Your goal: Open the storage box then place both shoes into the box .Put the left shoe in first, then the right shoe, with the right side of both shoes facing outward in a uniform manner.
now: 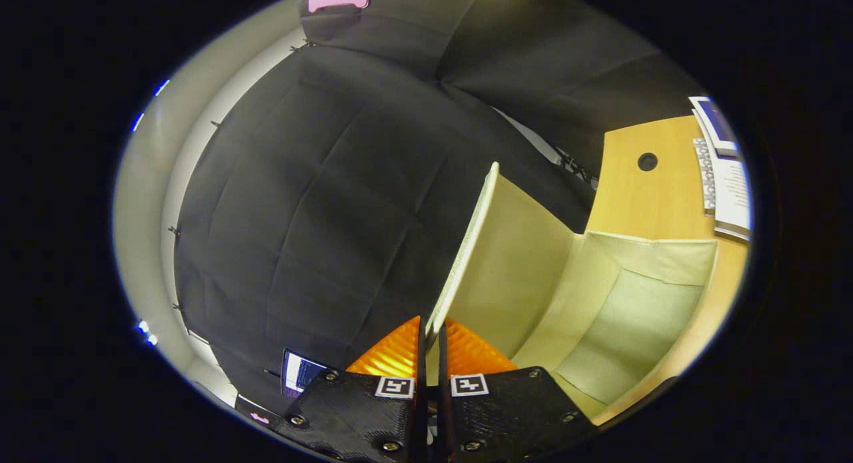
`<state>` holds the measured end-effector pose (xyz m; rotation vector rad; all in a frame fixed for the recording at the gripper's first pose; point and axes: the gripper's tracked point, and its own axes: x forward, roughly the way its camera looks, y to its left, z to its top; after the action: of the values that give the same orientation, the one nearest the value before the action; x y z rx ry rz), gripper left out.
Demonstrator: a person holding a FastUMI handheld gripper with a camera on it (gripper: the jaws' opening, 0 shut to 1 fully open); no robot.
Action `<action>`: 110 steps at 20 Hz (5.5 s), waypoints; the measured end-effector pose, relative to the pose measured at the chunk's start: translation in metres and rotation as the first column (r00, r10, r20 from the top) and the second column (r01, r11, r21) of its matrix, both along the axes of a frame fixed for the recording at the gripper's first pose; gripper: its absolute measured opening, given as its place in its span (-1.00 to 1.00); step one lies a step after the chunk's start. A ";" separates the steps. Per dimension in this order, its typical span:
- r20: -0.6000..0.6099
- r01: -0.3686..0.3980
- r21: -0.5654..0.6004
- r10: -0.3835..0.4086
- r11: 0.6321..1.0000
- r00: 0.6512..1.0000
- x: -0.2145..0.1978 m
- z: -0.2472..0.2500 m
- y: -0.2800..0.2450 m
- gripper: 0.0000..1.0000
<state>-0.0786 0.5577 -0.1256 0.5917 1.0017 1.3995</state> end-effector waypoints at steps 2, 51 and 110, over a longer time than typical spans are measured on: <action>0.010 -0.011 -0.013 0.011 1.000 1.000 -0.004 0.005 0.017 -0.89; 0.533 0.611 -0.337 -0.390 0.716 0.751 0.113 -0.107 -0.331 0.84; 0.298 0.402 -0.598 -0.273 0.693 0.914 0.071 -0.090 -0.127 -1.00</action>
<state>-0.0073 0.4310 -0.2160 0.0997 1.0773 0.6778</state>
